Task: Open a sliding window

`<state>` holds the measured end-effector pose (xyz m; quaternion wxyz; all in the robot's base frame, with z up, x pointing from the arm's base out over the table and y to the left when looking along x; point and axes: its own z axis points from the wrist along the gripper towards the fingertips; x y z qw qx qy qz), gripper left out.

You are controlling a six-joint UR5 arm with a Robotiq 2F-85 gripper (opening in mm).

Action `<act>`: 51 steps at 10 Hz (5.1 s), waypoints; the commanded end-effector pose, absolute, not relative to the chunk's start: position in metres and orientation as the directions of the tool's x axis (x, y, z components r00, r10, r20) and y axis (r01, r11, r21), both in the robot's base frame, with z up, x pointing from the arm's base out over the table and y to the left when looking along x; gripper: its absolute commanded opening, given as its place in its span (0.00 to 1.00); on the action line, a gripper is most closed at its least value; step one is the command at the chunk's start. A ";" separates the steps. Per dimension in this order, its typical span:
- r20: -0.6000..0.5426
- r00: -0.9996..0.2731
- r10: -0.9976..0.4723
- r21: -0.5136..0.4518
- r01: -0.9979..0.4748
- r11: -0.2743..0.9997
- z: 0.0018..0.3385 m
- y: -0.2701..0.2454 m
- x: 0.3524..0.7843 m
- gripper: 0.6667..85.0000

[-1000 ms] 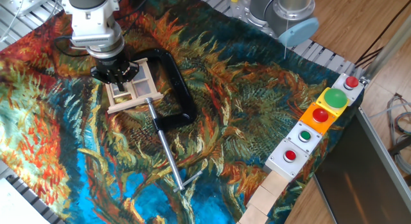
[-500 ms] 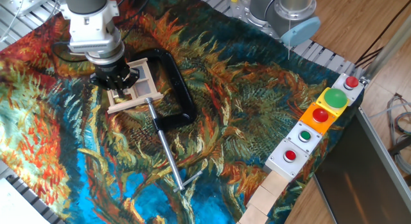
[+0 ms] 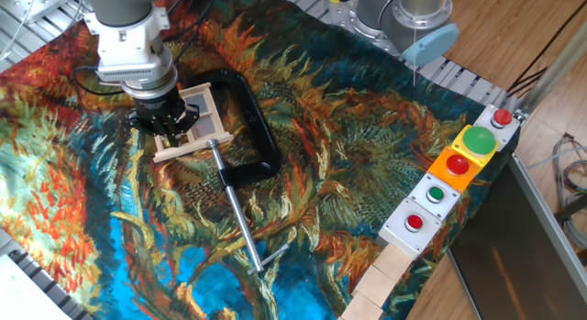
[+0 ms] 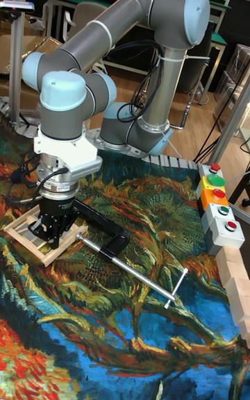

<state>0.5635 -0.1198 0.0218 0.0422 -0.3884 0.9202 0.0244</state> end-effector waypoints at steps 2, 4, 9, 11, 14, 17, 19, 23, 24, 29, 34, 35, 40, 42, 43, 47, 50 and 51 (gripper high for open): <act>-0.111 -0.699 -0.706 0.020 -0.712 0.702 0.020 -0.122 0.563 0.01; -0.113 -0.698 -0.707 0.022 -0.713 0.701 0.018 -0.122 0.561 0.01; -0.121 -0.696 -0.708 0.027 -0.715 0.699 0.015 -0.126 0.555 0.01; -0.125 -0.696 -0.707 0.031 -0.715 0.698 0.015 -0.125 0.554 0.01; -0.133 -0.693 -0.709 0.031 -0.718 0.695 0.015 -0.125 0.555 0.01; -0.141 -0.688 -0.712 0.029 -0.722 0.691 0.012 -0.127 0.554 0.01; -0.139 -0.687 -0.713 0.028 -0.723 0.690 0.012 -0.129 0.553 0.01; -0.144 -0.683 -0.716 0.027 -0.726 0.687 0.009 -0.133 0.550 0.01; -0.141 -0.683 -0.717 0.026 -0.726 0.687 0.009 -0.134 0.549 0.01; -0.117 -0.686 -0.718 0.021 -0.725 0.689 0.010 -0.139 0.546 0.01; -0.102 -0.691 -0.716 0.017 -0.721 0.693 0.010 -0.140 0.543 0.01; -0.099 -0.691 -0.716 0.020 -0.721 0.693 0.011 -0.141 0.542 0.01; -0.077 -0.697 -0.713 0.028 -0.716 0.698 0.010 -0.144 0.536 0.01; -0.069 -0.699 -0.712 0.032 -0.715 0.698 0.011 -0.146 0.533 0.01; -0.066 -0.700 -0.711 0.033 -0.714 0.699 0.011 -0.147 0.532 0.01; -0.053 -0.705 -0.707 0.033 -0.709 0.705 0.012 -0.149 0.529 0.01; -0.054 -0.704 -0.708 0.037 -0.710 0.703 0.014 -0.150 0.526 0.01; -0.058 -0.703 -0.709 0.037 -0.711 0.702 0.013 -0.150 0.527 0.01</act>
